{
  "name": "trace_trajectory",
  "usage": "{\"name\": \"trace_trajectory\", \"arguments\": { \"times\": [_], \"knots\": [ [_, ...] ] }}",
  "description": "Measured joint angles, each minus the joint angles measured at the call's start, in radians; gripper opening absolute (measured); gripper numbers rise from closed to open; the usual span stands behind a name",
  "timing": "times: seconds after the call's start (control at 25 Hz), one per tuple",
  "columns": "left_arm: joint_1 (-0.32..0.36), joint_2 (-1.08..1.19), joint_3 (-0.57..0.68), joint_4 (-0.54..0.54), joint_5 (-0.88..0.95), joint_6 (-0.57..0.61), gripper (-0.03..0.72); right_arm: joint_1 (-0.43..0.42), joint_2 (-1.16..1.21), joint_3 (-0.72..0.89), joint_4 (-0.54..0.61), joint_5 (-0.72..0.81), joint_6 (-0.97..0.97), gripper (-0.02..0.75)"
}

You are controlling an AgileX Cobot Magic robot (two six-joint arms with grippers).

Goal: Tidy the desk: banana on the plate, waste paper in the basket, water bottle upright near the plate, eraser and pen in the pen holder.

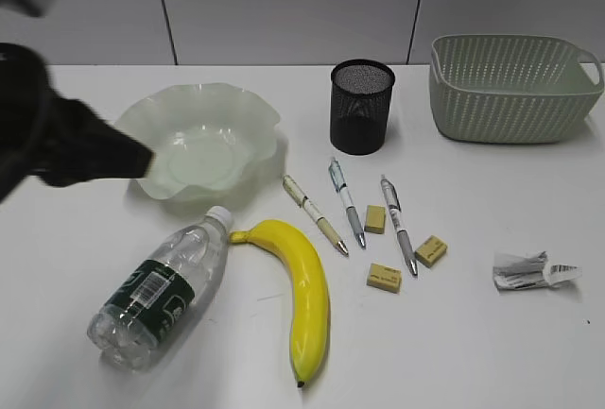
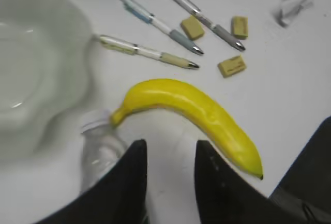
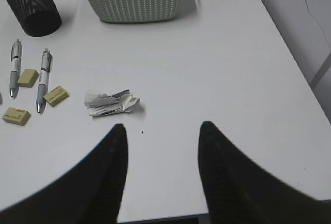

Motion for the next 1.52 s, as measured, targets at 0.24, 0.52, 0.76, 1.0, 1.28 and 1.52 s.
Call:
{"name": "trace_trajectory", "arguments": {
  "times": [0.24, 0.52, 0.76, 1.0, 1.28, 1.52],
  "knots": [
    [-0.325, 0.425, -0.299, 0.433, 0.085, -0.541, 0.274, 0.0, 0.0, 0.0, 0.0, 0.0, 0.0, 0.364],
    [-0.38, 0.698, -0.465, 0.515, 0.23, -0.884, 0.547, 0.0, 0.0, 0.0, 0.003, 0.0, 0.0, 0.364],
    [-0.386, 0.709, -0.482, 0.486, 0.153, -1.041, 0.592, 0.0, 0.0, 0.0, 0.028, 0.0, 0.0, 0.364],
    [-0.387, 0.733, -0.483, 0.485, 0.089, -1.199, 0.59, 0.0, 0.0, 0.0, 0.029, 0.0, 0.0, 0.364],
    [-0.389, 0.814, -0.484, 0.486, 0.1, -1.283, 0.543, 0.0, 0.0, 0.0, 0.03, 0.0, 0.0, 0.364],
    [-0.393, 0.824, -0.487, 0.485, 0.054, -1.291, 0.333, 0.0, 0.0, 0.0, 0.03, 0.0, 0.0, 0.364]
  ]
}}
